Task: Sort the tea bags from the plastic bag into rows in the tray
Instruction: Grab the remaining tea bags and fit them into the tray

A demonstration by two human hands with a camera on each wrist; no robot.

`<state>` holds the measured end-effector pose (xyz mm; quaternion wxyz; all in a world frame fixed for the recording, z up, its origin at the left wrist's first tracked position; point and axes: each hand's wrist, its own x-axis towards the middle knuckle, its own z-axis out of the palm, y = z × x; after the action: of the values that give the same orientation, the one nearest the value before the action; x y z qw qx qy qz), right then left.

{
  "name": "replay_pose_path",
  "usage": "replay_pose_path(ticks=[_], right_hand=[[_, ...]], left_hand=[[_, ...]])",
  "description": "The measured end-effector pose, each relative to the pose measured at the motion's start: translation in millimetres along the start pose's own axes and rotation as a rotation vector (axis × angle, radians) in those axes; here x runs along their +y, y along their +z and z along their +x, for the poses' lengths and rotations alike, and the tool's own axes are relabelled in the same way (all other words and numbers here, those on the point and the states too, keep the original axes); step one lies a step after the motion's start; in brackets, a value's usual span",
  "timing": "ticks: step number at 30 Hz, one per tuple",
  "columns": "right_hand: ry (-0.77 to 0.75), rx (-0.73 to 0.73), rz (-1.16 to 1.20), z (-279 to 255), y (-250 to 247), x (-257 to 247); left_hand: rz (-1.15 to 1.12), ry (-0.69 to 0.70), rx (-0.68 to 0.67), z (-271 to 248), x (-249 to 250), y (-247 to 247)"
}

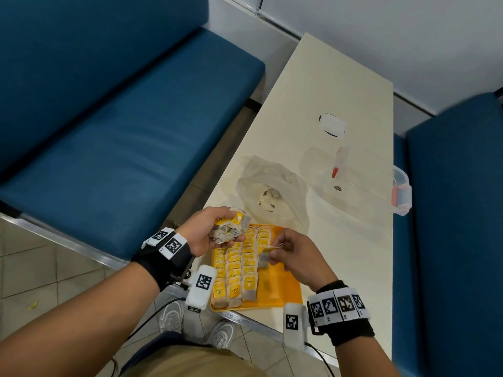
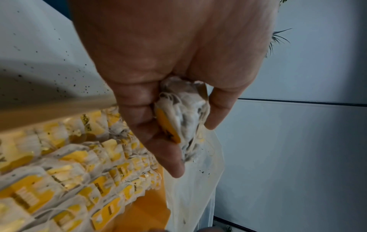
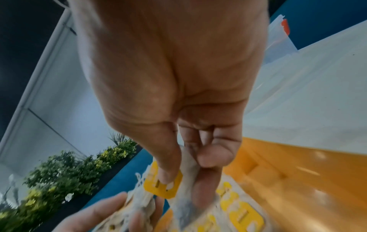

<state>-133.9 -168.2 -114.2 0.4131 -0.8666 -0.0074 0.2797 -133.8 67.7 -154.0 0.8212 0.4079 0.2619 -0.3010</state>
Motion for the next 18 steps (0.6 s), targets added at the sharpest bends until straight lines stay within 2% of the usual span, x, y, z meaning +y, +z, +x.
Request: replay_pose_path(ticks=[5, 9, 12, 18], right_hand=[[0.067, -0.184, -0.08, -11, 22, 11], [0.119, -0.269, -0.186, -11, 39, 23], [0.143, -0.301, -0.27, -9, 50, 29], [0.13, -0.268, -0.422, -7, 61, 34]], left_hand=[[0.022, 0.005, -0.006, 2, -4, -2], [0.018, 0.012, -0.005, 4, -5, -2], [0.018, 0.01, 0.004, 4, -5, -2], [0.011, 0.008, 0.009, 6, -4, -2]])
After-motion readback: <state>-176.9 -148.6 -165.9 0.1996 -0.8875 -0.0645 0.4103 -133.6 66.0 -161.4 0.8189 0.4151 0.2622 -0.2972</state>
